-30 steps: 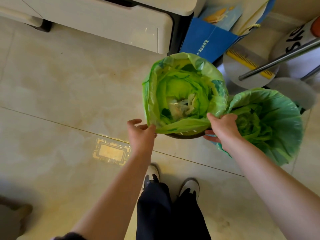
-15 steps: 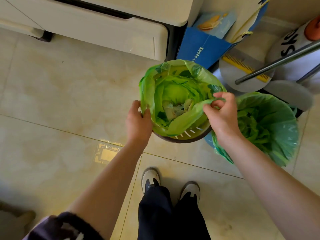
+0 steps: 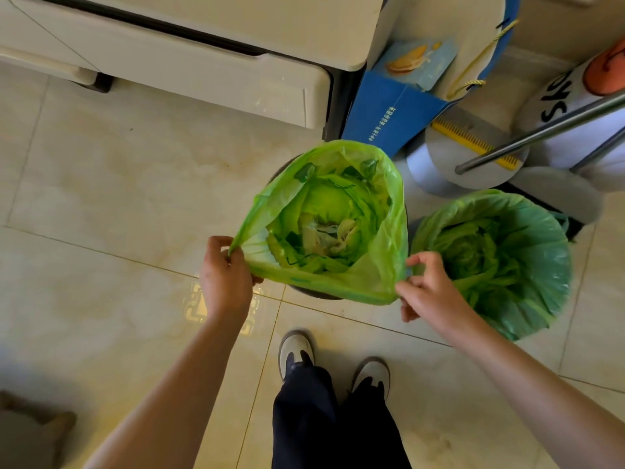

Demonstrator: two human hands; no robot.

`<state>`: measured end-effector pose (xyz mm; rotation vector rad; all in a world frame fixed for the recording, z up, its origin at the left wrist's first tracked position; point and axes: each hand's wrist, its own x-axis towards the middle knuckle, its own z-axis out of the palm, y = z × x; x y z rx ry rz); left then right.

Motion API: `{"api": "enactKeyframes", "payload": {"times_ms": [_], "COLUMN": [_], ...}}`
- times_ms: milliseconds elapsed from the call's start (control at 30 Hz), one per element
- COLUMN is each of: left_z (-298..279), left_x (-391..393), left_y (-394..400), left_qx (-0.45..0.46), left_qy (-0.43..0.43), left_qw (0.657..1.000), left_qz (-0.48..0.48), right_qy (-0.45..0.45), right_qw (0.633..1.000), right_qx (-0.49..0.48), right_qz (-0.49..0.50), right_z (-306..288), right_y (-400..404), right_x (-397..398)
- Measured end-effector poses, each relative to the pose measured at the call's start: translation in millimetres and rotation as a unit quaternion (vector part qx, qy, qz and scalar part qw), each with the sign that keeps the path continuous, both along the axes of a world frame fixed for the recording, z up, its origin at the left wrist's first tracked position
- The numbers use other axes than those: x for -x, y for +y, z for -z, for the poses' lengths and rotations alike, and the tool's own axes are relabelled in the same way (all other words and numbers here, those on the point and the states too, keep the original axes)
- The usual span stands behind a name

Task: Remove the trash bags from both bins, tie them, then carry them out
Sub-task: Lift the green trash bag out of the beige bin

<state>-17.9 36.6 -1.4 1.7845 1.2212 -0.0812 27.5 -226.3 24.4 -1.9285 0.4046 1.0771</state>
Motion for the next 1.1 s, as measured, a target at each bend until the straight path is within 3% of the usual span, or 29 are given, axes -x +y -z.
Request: {"api": "enactKeyframes", "payload": {"times_ms": [100, 267, 467, 567, 700, 767, 833, 967, 1033, 1100], "left_z": [1, 8, 12, 5, -13, -18, -19, -16, -15, -14], "left_x": [-12, -54, -95, -97, -76, -56, -37, -20, -21, -26], "left_y": [8, 15, 30, 30, 20, 16, 16, 27, 31, 32], "left_qx": [-0.06, -0.112, -0.132, -0.137, -0.176, -0.185, -0.174, -0.104, -0.028, 0.009], "left_qy": [0.063, 0.068, 0.085, 0.018, -0.061, -0.062, -0.048, 0.015, 0.045, 0.079], "left_qw": [0.991, 0.954, 0.957, 0.964, 0.959, 0.96, 0.968, 0.991, 0.994, 0.983], "left_qz": [0.103, 0.271, 0.244, 0.227, 0.212, 0.201, 0.174, 0.087, 0.1, 0.167], "right_qy": [0.011, -0.017, -0.022, -0.084, -0.243, -0.272, -0.286, -0.214, -0.132, -0.047], "right_qw": [0.998, 0.995, 0.989, 0.987, 0.97, 0.959, 0.954, 0.968, 0.981, 0.991], "right_qx": [0.056, 0.085, 0.12, 0.089, 0.02, 0.04, 0.067, 0.113, 0.116, 0.116], "right_qz": [0.034, 0.048, 0.079, 0.103, -0.023, -0.073, -0.058, 0.064, 0.084, 0.036], "right_z": [9, 25, 38, 31, 4, 2, 2, 5, 6, 6], "right_y": [-2, 18, 32, 35, 27, 13, -4, -24, -21, -12], "right_x": [-21, -78, -117, -121, -98, -84, -72, -51, -45, -43]}}
